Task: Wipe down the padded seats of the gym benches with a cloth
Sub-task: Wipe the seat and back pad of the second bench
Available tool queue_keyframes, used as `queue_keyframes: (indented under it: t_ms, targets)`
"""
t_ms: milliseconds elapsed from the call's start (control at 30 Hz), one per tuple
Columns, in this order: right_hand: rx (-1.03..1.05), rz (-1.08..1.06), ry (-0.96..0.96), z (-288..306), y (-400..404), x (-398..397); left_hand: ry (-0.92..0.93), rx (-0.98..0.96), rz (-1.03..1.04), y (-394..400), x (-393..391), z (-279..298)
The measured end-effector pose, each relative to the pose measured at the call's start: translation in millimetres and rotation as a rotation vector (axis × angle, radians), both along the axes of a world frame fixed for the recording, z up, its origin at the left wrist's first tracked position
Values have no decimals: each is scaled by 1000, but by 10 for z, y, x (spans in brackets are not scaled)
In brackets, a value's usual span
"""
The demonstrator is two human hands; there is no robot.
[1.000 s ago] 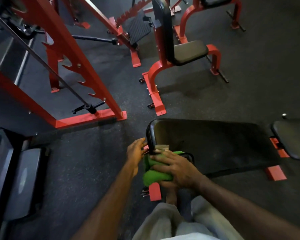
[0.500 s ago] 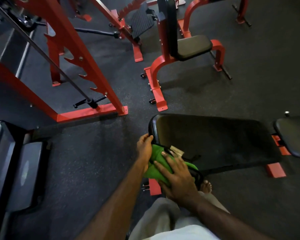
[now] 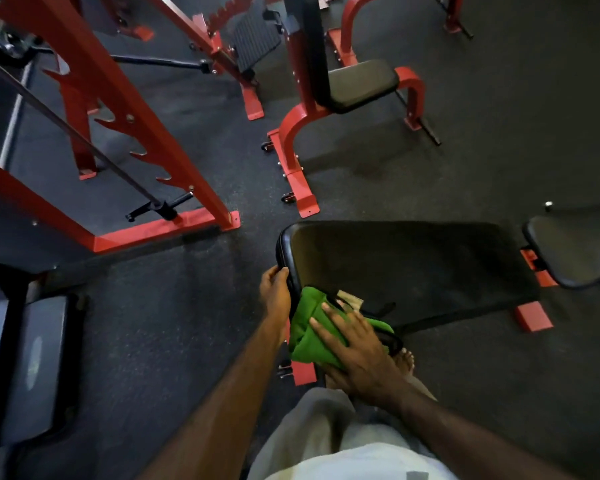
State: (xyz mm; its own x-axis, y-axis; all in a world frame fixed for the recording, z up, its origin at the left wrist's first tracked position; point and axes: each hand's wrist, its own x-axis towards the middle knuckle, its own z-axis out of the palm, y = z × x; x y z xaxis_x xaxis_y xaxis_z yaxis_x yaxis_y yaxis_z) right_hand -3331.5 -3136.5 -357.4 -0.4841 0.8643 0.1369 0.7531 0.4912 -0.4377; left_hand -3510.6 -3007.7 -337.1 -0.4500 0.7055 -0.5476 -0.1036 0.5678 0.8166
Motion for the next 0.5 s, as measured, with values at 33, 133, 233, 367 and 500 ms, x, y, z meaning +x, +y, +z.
queue_keyframes:
  t_ms: [33,133,233,367,500]
  targets:
    - [6,56,-37,-37,19,143,-2,-7,0,0,-4,-3]
    - [-43,28,-96,-219,-3,564,-37,-35,1,12,-41,-12]
    - [-86,-128,-46,-260,-89,508,-54,-37,-12,34,-64,-31]
    - [4,-33,27,-43,-62,133,-38,-29,2,16,-69,-90]
    - [19,95,-54,-152,16,388,-51,-28,-17,9,-97,-103]
